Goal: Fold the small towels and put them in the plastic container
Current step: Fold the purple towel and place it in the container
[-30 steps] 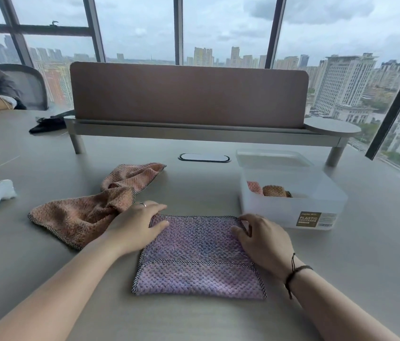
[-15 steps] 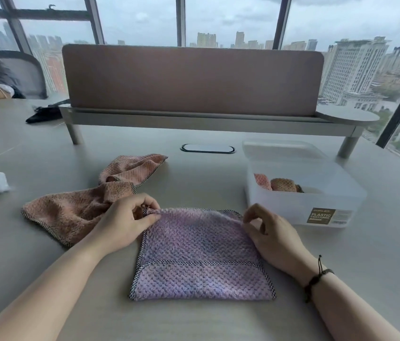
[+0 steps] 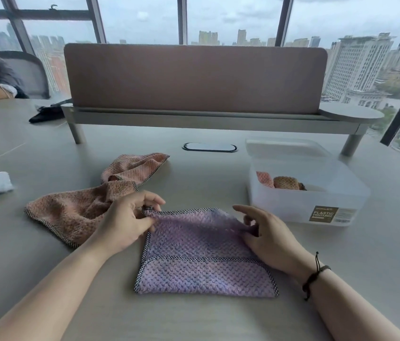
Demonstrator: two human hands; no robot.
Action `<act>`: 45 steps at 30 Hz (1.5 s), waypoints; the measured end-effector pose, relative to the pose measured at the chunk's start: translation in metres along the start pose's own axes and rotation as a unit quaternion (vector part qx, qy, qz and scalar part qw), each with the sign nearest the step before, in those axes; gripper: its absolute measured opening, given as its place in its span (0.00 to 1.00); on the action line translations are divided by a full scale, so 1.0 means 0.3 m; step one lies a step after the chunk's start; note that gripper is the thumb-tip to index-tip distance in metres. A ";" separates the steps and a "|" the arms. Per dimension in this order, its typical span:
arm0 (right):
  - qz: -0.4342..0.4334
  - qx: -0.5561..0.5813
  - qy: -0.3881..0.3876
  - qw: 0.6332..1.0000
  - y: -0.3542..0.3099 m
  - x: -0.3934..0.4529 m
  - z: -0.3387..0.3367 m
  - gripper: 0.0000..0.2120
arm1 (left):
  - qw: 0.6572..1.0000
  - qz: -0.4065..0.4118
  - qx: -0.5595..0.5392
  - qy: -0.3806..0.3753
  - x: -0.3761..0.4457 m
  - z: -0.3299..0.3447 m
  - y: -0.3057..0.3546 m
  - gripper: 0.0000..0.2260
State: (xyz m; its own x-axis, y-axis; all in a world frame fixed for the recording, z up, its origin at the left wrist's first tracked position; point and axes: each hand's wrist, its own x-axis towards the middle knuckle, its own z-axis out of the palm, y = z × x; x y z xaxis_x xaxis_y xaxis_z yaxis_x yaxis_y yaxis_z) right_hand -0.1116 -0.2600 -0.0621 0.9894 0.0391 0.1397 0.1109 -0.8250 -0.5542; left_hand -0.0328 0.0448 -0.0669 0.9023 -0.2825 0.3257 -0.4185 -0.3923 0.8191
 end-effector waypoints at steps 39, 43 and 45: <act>-0.008 0.214 -0.046 0.976 0.010 -0.023 -0.057 0.17 | 0.985 0.007 -0.169 0.037 -0.018 0.004 0.072 0.07; 0.033 0.226 -0.058 0.972 0.011 -0.026 -0.088 0.17 | 0.985 -0.013 -0.165 0.047 -0.011 0.007 0.058 0.10; 0.037 0.222 -0.056 0.973 0.010 -0.026 -0.095 0.09 | 0.986 -0.017 -0.159 0.038 -0.008 0.007 0.049 0.10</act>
State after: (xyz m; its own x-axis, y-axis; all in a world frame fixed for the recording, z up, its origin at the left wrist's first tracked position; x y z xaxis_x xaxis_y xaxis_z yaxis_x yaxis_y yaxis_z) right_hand -0.1218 -0.2790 -0.0414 0.9975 0.0707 0.0090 0.0436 -0.5049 -0.8621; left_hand -0.0413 0.0378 -0.0567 0.9256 -0.2025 0.3198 -0.3447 -0.1017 0.9332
